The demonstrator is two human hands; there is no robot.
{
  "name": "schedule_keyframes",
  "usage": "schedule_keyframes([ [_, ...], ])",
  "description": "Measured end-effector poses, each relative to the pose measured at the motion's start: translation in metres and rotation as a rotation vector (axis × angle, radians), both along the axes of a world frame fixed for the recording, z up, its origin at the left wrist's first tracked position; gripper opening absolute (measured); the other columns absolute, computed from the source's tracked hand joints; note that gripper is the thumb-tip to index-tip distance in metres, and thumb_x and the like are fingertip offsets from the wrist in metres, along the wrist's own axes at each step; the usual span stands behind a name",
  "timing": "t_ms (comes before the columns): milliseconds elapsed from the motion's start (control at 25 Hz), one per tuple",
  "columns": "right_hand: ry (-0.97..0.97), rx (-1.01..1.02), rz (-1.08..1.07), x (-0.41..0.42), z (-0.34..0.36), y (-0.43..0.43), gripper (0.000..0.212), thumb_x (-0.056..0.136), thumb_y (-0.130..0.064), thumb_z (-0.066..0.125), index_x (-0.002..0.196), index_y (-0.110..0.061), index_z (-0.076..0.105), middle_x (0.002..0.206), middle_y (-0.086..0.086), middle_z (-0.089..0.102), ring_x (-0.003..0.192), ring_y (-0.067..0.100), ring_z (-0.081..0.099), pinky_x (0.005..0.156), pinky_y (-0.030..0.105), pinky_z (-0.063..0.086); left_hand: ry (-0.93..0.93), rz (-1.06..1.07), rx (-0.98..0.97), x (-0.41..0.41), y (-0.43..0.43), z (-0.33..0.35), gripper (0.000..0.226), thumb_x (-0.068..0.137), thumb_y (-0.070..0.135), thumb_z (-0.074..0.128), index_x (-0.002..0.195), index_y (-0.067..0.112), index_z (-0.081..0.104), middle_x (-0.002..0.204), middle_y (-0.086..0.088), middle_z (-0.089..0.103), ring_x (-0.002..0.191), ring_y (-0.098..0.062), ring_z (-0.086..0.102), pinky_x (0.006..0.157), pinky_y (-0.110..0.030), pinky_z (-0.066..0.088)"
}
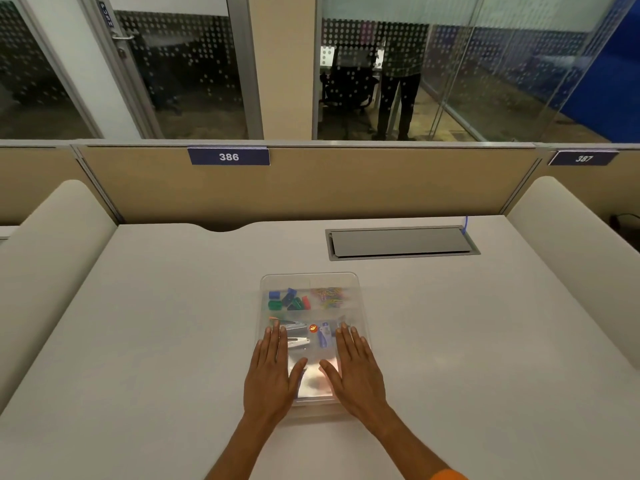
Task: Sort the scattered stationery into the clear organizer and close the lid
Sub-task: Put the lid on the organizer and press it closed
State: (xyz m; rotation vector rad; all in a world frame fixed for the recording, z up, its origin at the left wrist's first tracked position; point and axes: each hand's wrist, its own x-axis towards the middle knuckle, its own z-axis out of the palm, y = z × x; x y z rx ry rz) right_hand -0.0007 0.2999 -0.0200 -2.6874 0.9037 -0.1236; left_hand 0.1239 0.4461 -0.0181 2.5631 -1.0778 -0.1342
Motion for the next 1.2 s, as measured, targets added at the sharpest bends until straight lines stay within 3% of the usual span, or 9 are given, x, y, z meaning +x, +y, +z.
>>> schedule_keyframes([
  [80, 0.012, -0.002, 0.007, 0.0, -0.003, 0.0, 0.084, 0.087, -0.078, 0.014, 0.153, -0.025, 0.006, 0.16, -0.004, 0.002, 0.148, 0.015, 0.005, 0.12, 0.029, -0.001, -0.014, -0.007, 0.029, 0.0, 0.001, -0.004, 0.079, 0.093, 0.066, 0.024, 0.153, 0.016, 0.012, 0.16, -0.003, 0.012, 0.148, -0.017, 0.013, 0.119, -0.031, 0.006],
  [480, -0.039, -0.086, 0.026, 0.0, -0.001, 0.001, 0.075, 0.094, -0.066, 0.022, 0.153, -0.02, 0.014, 0.16, -0.002, 0.011, 0.148, 0.014, 0.007, 0.118, 0.035, 0.013, -0.058, -0.012, -0.022, 0.002, 0.001, -0.014, 0.075, 0.094, 0.06, 0.034, 0.153, 0.019, 0.014, 0.161, 0.002, 0.012, 0.148, -0.012, 0.006, 0.12, -0.034, 0.014],
  [760, 0.031, -0.015, 0.021, 0.0, 0.004, 0.004, 0.077, 0.093, -0.069, 0.025, 0.153, -0.021, 0.014, 0.16, -0.001, 0.012, 0.147, 0.015, 0.011, 0.117, 0.032, 0.009, -0.005, -0.013, 0.056, 0.0, 0.002, -0.01, 0.076, 0.094, 0.062, 0.034, 0.153, 0.019, 0.013, 0.16, 0.002, 0.011, 0.148, -0.012, 0.004, 0.121, -0.031, 0.005],
  [960, -0.007, -0.006, 0.016, 0.0, 0.002, 0.002, 0.08, 0.091, -0.073, 0.024, 0.152, -0.023, 0.016, 0.159, -0.001, 0.017, 0.145, 0.018, 0.021, 0.119, 0.028, 0.002, 0.037, -0.011, 0.069, 0.0, 0.002, -0.003, 0.075, 0.093, 0.064, 0.027, 0.15, 0.014, 0.026, 0.155, -0.004, 0.029, 0.143, -0.021, 0.027, 0.118, -0.026, 0.001],
  [1120, -0.026, -0.025, 0.027, -0.013, 0.01, -0.01, 0.079, 0.091, -0.072, 0.025, 0.148, -0.019, 0.032, 0.152, 0.0, 0.035, 0.138, 0.017, 0.037, 0.113, 0.033, 0.026, 0.017, 0.051, 0.003, -0.009, -0.009, 0.001, 0.076, 0.094, 0.064, 0.019, 0.147, 0.011, 0.028, 0.149, -0.009, 0.04, 0.137, -0.024, 0.038, 0.115, -0.018, -0.004],
  [1200, -0.015, -0.039, 0.022, -0.026, 0.015, -0.024, 0.078, 0.092, -0.071, 0.023, 0.15, -0.018, 0.026, 0.156, -0.002, 0.024, 0.143, 0.015, 0.026, 0.121, 0.03, 0.014, 0.016, 0.086, -0.035, -0.023, -0.021, 0.005, 0.075, 0.095, 0.064, 0.018, 0.148, 0.012, 0.026, 0.151, -0.008, 0.037, 0.139, -0.023, 0.036, 0.117, -0.021, 0.0],
])
